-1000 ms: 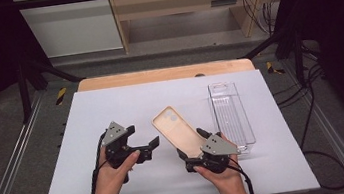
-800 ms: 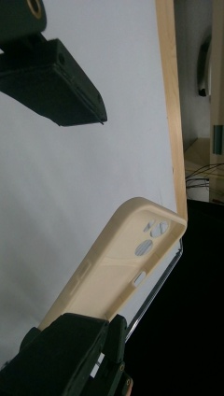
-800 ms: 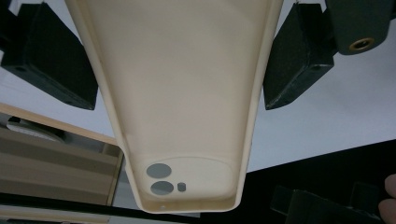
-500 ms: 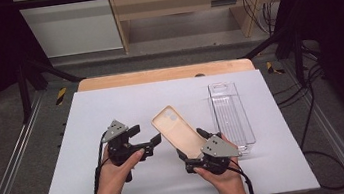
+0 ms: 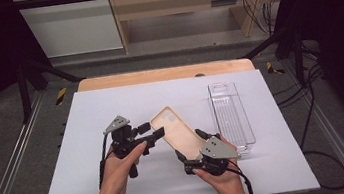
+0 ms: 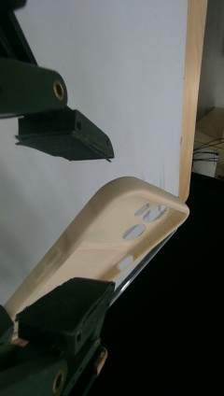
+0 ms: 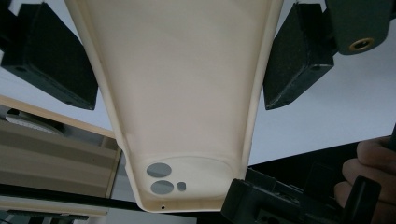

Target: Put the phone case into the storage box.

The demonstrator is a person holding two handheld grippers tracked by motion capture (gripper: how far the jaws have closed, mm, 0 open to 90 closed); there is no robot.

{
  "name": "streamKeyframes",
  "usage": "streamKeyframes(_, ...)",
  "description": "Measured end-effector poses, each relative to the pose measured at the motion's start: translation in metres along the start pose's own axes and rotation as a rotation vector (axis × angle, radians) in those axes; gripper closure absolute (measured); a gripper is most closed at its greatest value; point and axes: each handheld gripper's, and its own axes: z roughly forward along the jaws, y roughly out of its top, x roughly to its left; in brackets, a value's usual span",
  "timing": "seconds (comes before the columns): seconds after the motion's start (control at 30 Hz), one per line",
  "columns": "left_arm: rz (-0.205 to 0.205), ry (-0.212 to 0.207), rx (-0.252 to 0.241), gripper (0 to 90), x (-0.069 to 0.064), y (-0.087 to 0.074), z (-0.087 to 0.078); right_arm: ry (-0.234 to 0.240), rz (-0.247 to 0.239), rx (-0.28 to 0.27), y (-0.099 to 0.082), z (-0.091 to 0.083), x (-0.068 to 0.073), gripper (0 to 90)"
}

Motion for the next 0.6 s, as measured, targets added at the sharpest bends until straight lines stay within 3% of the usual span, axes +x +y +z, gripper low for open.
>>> streamKeyframes(0.2,-0.067,-0.045,-0.026,40.9,0.0028,0.0019,-0.0004,0.01,0.0,0.007,-0.0012,0.0016,0.0019,12.6)
streamKeyframes(0.43,-0.132,-0.064,-0.047,50.8,0.0074,0.0027,-0.0022,0.02,0.0,0.017,-0.0032,0.0034,0.0036,12.6)
streamKeyframes(0.6,-0.156,-0.069,-0.065,60.2,0.0075,0.0036,-0.0035,0.03,0.003,0.032,-0.0057,0.0059,0.0054,12.5)
